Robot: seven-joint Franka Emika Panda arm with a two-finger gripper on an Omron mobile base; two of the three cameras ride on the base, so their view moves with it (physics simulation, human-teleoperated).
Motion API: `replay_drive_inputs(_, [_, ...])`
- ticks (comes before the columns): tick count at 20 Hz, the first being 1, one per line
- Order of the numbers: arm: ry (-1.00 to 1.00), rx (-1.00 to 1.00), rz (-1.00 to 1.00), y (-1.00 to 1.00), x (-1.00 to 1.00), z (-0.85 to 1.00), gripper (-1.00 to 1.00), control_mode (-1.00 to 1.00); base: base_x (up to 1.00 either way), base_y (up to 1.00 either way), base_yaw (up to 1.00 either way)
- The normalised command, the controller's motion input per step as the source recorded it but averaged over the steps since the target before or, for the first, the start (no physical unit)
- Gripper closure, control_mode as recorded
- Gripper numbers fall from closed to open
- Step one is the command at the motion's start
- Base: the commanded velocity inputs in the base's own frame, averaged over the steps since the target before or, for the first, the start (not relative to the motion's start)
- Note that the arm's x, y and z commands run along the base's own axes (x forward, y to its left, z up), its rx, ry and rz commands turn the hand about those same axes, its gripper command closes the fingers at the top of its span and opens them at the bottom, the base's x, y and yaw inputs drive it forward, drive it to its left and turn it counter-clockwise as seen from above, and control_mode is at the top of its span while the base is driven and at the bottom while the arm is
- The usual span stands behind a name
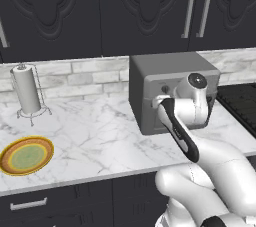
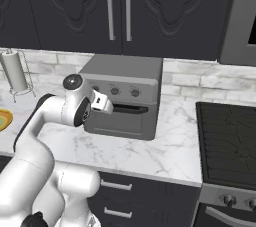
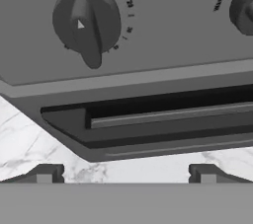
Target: Pick up the bagel from the plate, place it on the toaster oven rack, close the door, and set the timer.
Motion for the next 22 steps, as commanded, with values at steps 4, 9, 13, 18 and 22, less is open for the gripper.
replay_drive_inputs(4, [-0.02, 0.0, 0.0, 0.0, 0.28, -0.1, -1.0, -1.0, 0.0, 0.0, 0.0])
replay_drive_inputs(9, [-0.06, 0.0, 0.0, 0.0, 0.24, -0.13, -1.0, -1.0, 0.0, 0.0, 0.0])
replay_drive_inputs(13, [-0.12, 0.0, 0.0, 0.0, 0.13, -0.15, -1.0, -1.0, 0.0, 0.0, 0.0])
replay_drive_inputs(18, [-0.2, 0.0, 0.0, -0.03, -0.22, -0.03, -1.0, -1.0, 0.0, 0.0, 0.0])
replay_drive_inputs(22, [-0.21, 0.0, 0.0, 0.0, -0.61, 0.7, -1.0, -1.0, 0.0, 0.0, 0.0])
